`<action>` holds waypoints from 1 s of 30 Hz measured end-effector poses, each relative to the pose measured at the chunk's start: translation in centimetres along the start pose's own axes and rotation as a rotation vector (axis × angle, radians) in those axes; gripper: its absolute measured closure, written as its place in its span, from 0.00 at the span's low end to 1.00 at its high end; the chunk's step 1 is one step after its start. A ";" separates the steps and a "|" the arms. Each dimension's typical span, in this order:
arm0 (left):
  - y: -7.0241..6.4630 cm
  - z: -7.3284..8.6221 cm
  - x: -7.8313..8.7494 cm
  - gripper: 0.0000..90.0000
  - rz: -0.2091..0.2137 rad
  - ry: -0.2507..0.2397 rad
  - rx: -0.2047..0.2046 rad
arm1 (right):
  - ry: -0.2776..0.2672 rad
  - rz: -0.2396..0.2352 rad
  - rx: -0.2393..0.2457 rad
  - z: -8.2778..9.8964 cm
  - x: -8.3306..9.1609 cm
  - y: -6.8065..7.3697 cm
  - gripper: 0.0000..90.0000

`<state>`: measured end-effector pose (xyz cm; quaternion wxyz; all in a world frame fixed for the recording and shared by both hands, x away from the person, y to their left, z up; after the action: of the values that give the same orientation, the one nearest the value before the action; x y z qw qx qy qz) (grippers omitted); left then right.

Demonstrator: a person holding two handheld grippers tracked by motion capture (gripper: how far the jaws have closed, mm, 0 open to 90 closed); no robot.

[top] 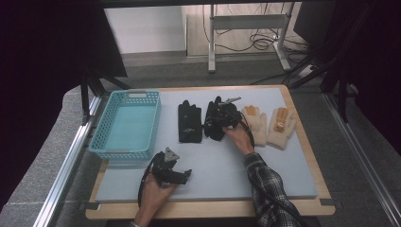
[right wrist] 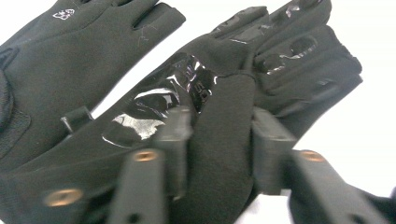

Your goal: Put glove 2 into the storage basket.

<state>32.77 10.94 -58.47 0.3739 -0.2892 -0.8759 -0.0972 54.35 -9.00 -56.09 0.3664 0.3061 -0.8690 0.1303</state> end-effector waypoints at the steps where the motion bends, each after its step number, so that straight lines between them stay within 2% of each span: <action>1: 0.0 0.0 0.0 0.06 0.000 0.000 0.000 | 0.000 -0.009 -0.007 0.0 0.1 0.0 0.82; 7: 0.0 0.0 0.0 0.06 0.000 0.000 0.000 | -0.005 -0.015 0.014 0.0 0.9 0.0 0.87; 13: 0.0 0.0 0.0 0.06 -0.001 0.002 -0.001 | -0.047 -0.040 0.011 -0.5 3.4 0.3 0.87; 14: 0.0 0.0 0.0 0.06 0.000 0.002 -0.001 | -0.064 -0.062 0.004 -0.6 4.6 0.6 0.87; 16: 0.0 0.0 0.0 0.06 0.000 0.002 -0.001 | -0.071 -0.065 0.001 -0.6 4.9 0.8 0.87; 17: 0.0 0.0 0.0 0.06 0.000 0.002 -0.002 | -0.088 -0.080 0.009 -0.7 6.0 1.3 0.87; 18: 0.0 0.0 0.0 0.06 0.000 0.002 -0.002 | -0.088 -0.080 0.009 -0.7 6.0 1.3 0.87; 20: 0.0 0.0 0.0 0.06 0.000 0.002 -0.002 | -0.100 -0.106 0.010 -0.7 7.2 2.0 0.87; 25: 0.0 0.0 0.0 0.06 0.000 0.001 -0.001 | -0.112 -0.153 0.070 0.3 9.9 4.4 0.87; 29: 0.0 0.0 0.0 0.06 0.000 0.002 -0.001 | -0.117 -0.188 0.089 2.1 12.0 6.6 0.87; 30: 0.0 0.0 0.0 0.06 0.000 0.002 -0.003 | -0.119 -0.199 0.093 3.2 12.8 7.5 0.87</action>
<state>32.77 10.96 -58.47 0.3744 -0.2895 -0.8754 -0.0986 40.92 -10.18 -49.13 0.3108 0.4145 -0.8476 0.1151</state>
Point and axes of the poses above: each handheld gripper's, and its own axes: x roughly backward along the jaws, z roughly out of its underside, y roughly to its left, the point moved 5 cm from there along -x, roughly forward along the jaws
